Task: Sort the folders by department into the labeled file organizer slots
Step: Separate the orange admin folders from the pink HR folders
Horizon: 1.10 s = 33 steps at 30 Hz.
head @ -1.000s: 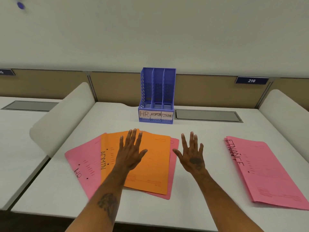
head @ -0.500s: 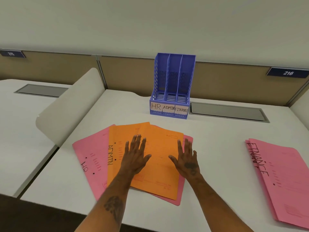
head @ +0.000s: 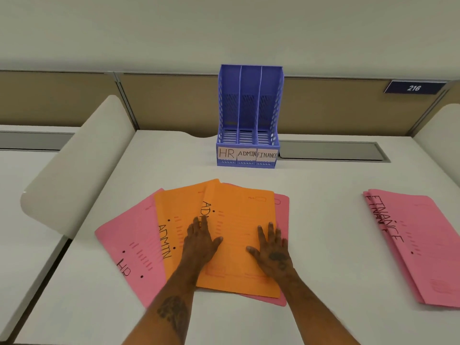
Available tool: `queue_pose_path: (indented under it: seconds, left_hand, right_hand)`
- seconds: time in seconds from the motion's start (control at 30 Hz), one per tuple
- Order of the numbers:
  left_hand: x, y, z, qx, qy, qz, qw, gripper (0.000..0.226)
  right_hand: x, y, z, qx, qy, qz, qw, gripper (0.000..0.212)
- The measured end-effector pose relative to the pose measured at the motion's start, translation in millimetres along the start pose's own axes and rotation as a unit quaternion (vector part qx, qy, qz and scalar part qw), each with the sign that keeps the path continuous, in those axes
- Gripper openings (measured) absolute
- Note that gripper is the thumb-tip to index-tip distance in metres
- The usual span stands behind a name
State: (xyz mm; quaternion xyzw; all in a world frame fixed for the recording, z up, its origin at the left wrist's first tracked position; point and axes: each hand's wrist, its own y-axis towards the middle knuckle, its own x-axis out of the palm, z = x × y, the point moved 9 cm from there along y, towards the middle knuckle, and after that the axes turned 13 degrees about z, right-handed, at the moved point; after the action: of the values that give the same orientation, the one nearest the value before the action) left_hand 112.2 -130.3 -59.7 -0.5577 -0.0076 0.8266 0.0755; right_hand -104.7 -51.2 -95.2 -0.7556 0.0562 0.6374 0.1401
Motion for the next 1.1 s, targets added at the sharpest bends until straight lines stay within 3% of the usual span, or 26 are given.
queue_pose_path:
  seconds: [0.2, 0.33, 0.53, 0.63, 0.73, 0.87, 0.97, 1.1]
  left_hand:
    - [-4, 10, -6, -0.055, -0.062, 0.006, 0.997, 0.101]
    - [-12, 16, -9, -0.103, -0.166, 0.012, 0.981, 0.097]
    - [-30, 24, -6, -0.15, -0.355, 0.0, 0.923, 0.081]
    - [-49, 31, 7, -0.129, -0.438, -0.017, 0.889, 0.06]
    - [-80, 40, 26, -0.097, -0.513, -0.027, 0.853, 0.043]
    - [-123, 50, 49, -0.036, -0.556, -0.037, 0.83, 0.034]
    - [-145, 53, 61, -0.005, -0.559, -0.041, 0.828, 0.035]
    - [-157, 48, 78, 0.031, -0.566, -0.057, 0.822, 0.035]
  right_hand:
    - [3, 1, -4, 0.016, 0.005, 0.0, 1.0, 0.084]
    - [3, 1, -5, 0.022, 0.016, -0.01, 1.0, 0.082]
    - [-3, -2, -4, 0.044, 0.051, -0.034, 0.997, 0.079]
    - [-25, 0, 1, 0.1, 0.151, -0.019, 0.983, 0.081]
    - [-69, 10, 12, 0.18, 0.3, 0.051, 0.935, 0.088]
    - [-123, 19, 25, 0.243, 0.514, 0.084, 0.819, 0.082]
    - [-147, 22, 26, 0.231, 0.629, 0.045, 0.741, 0.067]
    - [-175, 27, 20, 0.188, 0.698, 0.016, 0.691, 0.054]
